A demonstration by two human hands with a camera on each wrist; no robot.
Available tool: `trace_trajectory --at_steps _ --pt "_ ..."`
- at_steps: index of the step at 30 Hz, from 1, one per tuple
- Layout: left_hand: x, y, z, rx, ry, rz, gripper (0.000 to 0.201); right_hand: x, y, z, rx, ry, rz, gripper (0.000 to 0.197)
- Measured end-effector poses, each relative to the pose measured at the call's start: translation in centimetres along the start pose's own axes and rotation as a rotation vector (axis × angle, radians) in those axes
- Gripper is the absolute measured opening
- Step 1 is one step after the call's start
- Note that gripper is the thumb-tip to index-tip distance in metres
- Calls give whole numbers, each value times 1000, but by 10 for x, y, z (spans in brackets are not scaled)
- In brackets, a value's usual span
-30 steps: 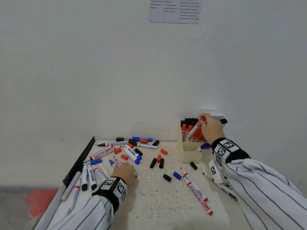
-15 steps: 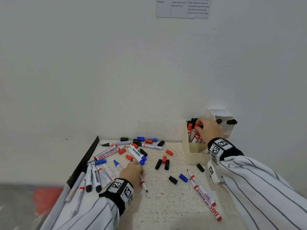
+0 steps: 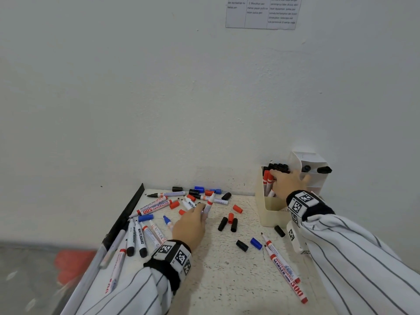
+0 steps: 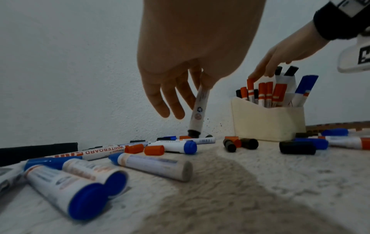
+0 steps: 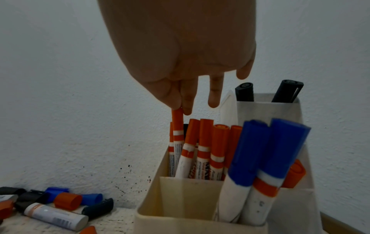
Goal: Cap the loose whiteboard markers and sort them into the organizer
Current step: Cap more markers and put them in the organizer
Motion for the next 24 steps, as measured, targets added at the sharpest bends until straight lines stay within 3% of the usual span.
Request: trace_trajectory --at_steps 5,12,17,18,20,22,24 --pt "16 -6 -4 -114 -247 -21 34 2 6 -4 24 -26 30 38" --pt "27 -14 -17 -192 -313 -53 33 10 8 -11 35 -92 -7 25" --pt "30 -16 -23 -210 -286 -69 31 6 -13 -36 -158 52 97 30" --pt "31 -17 -25 -218 -289 -81 31 11 -21 -45 -209 112 35 25" --pt "35 -19 -27 -237 -303 -108 32 40 -40 -59 -270 173 -227 19" --pt "37 -24 -28 -250 -318 -132 33 76 -65 -68 -315 73 -474 22" --pt "38 -28 -28 -257 -326 -146 31 106 -84 -68 -328 -40 -597 31"
Point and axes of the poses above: each hand's wrist, its own y-axis towards the middle knuckle, its own x-axis out of the palm, z = x × y, the point moved 9 cm from there along y, towards the middle knuckle, and after that the axes turned 11 degrees about x, right-handed, at the moved point
